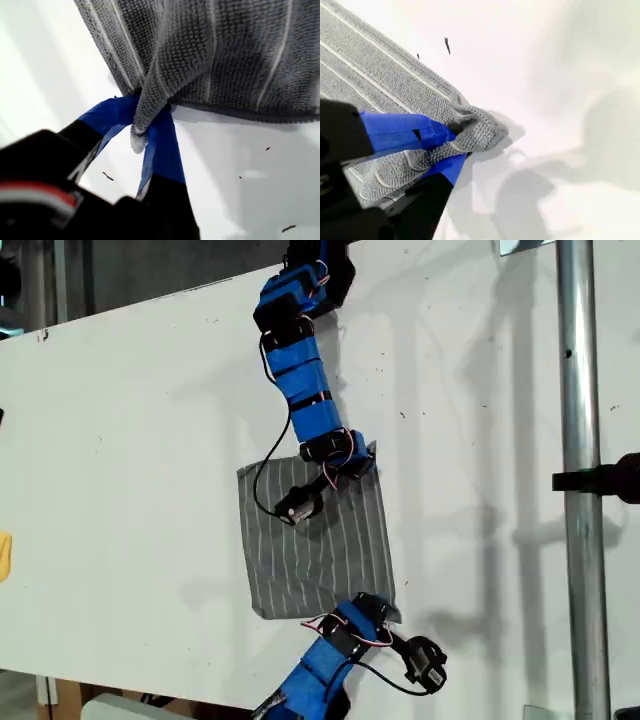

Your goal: Grasp corners of a towel and fold twice.

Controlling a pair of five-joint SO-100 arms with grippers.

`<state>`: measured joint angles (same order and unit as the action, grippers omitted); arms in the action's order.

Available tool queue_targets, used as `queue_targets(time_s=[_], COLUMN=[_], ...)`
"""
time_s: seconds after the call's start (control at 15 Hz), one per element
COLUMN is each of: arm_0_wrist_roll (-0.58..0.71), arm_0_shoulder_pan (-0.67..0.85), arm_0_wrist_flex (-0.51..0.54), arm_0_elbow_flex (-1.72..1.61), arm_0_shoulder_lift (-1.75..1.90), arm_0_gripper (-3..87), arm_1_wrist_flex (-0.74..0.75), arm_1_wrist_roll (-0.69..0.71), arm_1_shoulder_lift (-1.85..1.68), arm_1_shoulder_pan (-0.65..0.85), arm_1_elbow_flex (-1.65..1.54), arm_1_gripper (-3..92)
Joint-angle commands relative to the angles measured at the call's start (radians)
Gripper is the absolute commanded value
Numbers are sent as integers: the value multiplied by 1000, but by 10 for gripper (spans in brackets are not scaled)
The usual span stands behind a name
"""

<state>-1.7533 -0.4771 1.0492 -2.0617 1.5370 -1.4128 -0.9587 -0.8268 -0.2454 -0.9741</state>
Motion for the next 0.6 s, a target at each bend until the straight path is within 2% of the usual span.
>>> queue_targets(time_s=[0.0,0.13,0.33,0.53], arm_0_wrist_roll=[55,94,219,181], arm_0_shoulder_pan=[67,98,112,120], arm_0_wrist_flex=[52,160,265,407], arm_0_elbow_flex=[52,146,400,606], arm_0_shoulder_lift=[130,210,209,160], arm_0_gripper=[-29,-29,-29,-29], arm_1_wrist_flex=[-18,-78,-164,-202], arm_1_wrist_roll=[-12,-12,-14,-26], arm_1_shoulder_lift=[-97,-179,-331,-448], arm_1_shoulder_pan=[6,-3,-43,-87], arm_1_elbow_flex=[-5,-17,-17,15], arm_1_gripper=[-3,-3,-3,-3])
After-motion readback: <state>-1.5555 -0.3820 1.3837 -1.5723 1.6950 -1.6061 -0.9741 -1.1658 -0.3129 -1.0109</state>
